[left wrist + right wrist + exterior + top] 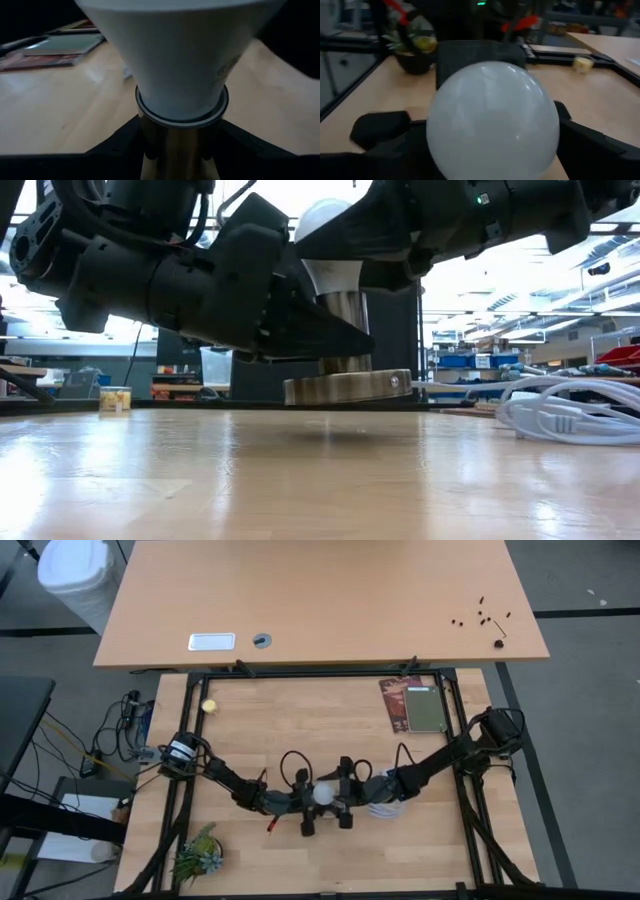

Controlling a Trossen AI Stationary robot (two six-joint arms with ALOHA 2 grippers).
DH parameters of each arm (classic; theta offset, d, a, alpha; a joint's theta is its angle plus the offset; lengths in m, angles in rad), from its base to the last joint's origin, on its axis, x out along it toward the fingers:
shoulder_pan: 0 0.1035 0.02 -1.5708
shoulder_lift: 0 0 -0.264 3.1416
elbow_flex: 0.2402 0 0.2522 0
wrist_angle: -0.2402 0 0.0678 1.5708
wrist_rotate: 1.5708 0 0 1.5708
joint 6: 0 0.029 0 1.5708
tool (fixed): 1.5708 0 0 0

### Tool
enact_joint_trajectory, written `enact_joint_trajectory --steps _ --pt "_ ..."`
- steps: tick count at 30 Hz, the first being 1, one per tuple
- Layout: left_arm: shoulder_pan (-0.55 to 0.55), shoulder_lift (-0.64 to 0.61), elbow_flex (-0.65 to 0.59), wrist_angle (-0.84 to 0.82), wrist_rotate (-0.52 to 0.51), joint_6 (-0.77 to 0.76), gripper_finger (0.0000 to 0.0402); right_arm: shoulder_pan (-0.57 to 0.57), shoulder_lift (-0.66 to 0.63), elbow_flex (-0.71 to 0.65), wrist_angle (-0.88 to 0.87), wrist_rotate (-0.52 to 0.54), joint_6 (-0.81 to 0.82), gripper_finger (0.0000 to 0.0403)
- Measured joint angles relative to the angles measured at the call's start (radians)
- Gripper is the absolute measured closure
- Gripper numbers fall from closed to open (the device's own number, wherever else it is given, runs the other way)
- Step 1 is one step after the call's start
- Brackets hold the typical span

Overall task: Screw lightbulb
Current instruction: Remove the lightbulb from the lamp

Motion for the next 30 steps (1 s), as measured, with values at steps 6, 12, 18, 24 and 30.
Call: enact_joint_trajectory --steps 6,12,18,24,30 --pt "0.0 0.0 0.0 0.003 0.087 0.01 0.0213 -0.019 0.0 0.0 0.011 -0.123 -0.076 0.0063" --pt "0.001 0.0 0.0 0.003 0.098 0.03 0.0213 -0.039 0.0 0.0 0.011 -0.202 -0.115 0.0101" --pt "0.001 0.0 0.0 0.004 0.058 0.03 0.0213 -0.045 0.0 0.0 0.01 -0.201 -0.094 0.0143" --pt "0.001 0.0 0.0 0.002 0.064 0.004 0.0213 -0.045 0.0 0.001 0.003 -0.178 -0.057 0.0144" --pt "0.0 0.0 0.0 0.005 0.167 0.007 0.0213 -0.067 0.0 0.0 0.017 -0.372 -0.118 0.013"
